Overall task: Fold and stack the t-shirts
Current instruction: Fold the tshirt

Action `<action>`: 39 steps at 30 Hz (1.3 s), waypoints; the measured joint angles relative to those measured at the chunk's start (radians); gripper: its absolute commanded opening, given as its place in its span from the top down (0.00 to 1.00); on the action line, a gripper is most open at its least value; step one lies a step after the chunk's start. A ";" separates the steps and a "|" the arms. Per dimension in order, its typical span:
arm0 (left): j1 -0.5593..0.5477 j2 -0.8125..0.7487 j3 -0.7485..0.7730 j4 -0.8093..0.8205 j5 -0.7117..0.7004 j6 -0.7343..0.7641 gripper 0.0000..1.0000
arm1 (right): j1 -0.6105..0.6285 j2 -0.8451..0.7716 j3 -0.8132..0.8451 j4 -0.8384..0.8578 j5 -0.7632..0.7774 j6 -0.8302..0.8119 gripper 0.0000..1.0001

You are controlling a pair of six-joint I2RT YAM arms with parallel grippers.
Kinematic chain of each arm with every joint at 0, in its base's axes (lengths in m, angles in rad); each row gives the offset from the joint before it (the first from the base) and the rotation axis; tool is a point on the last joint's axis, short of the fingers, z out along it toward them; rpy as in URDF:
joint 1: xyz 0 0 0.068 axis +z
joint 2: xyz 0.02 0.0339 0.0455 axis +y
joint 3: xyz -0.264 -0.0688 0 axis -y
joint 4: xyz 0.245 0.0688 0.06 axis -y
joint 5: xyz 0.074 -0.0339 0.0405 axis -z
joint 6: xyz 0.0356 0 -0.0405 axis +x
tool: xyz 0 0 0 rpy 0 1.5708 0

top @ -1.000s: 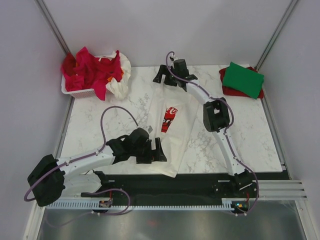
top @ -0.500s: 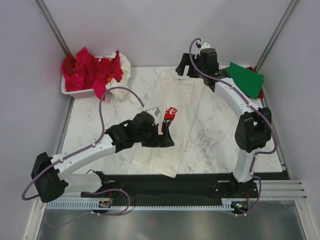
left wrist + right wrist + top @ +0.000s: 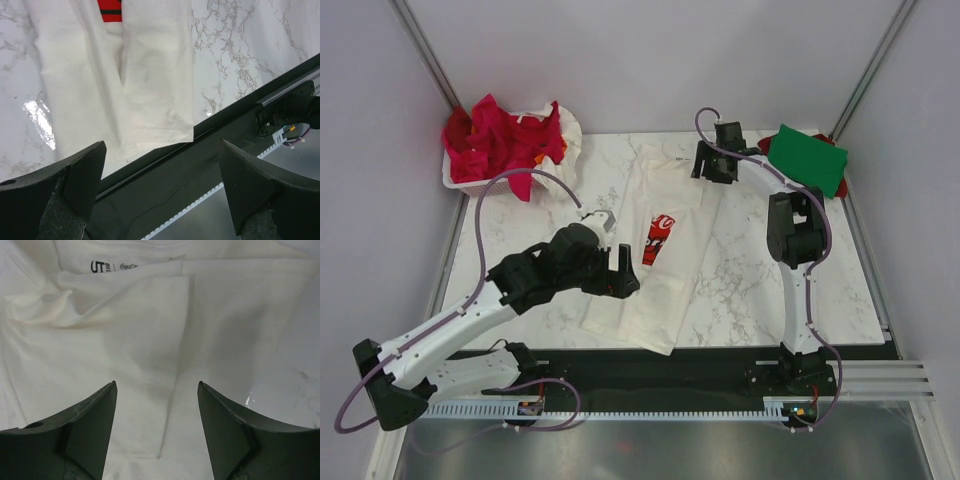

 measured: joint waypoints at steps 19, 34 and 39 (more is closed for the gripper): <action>0.048 -0.082 0.018 -0.193 -0.123 0.070 0.00 | -0.019 0.146 0.143 0.009 -0.015 0.024 0.81; 0.048 -0.064 -0.014 -0.194 -0.127 0.071 0.00 | -0.026 -0.022 -0.035 0.003 0.085 0.008 1.00; 0.051 -0.038 -0.014 -0.190 -0.127 0.072 0.00 | -0.028 -0.102 -0.054 0.001 0.113 -0.003 1.00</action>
